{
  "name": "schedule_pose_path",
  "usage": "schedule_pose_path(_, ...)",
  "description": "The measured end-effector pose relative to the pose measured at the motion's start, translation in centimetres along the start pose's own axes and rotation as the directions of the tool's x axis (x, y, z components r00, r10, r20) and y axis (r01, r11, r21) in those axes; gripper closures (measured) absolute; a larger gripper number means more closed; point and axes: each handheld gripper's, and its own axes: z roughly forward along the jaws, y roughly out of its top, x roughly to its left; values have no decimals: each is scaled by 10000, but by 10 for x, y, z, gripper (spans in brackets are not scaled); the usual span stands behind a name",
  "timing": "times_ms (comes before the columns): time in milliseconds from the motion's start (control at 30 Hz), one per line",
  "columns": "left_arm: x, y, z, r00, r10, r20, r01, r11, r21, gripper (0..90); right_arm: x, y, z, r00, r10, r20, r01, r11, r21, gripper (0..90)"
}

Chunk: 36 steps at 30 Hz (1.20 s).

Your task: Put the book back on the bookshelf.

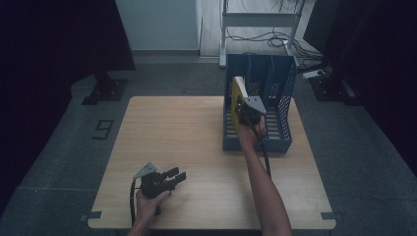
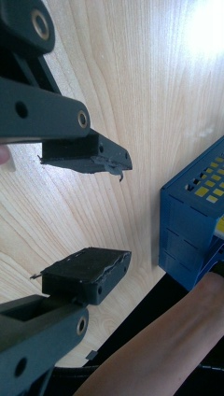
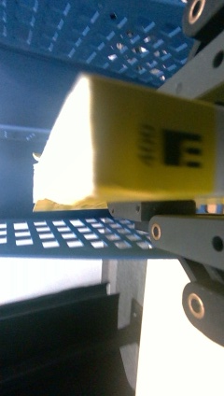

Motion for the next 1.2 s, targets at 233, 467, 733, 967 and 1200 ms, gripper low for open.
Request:
schedule_pose_path(233, -1, 0, 1, 10000, 6, 24, -6, 10000, 24, 503, 0, -1, -7, 9998, -116, -188, 119, 9997, 190, 713)
schedule_pose_path(467, -2, 0, 1, 10000, 7, 51, -7, 10000, 41, 502, -2, 1, -11, 9989, -80, -456, 99, 9991, 405, 687)
schedule_pose_path(733, -1, 0, 0, 10000, -11, 69, 11, 10000, 28, 499, -4, 11, -14, 9975, 18, -704, -3, 9998, 212, 661)
schedule_pose_path(967, -1, 1, 0, 10000, -20, 63, 20, 10000, 1, 498, -4, 17, -9, 9968, -28, -803, 60, 9992, 396, 682)
schedule_pose_path(1200, -1, 1, 0, 10000, -26, 66, 26, 10000, -4, 498, 0, 17, -10, 9979, -399, -508, 424, 9979, 495, 741)
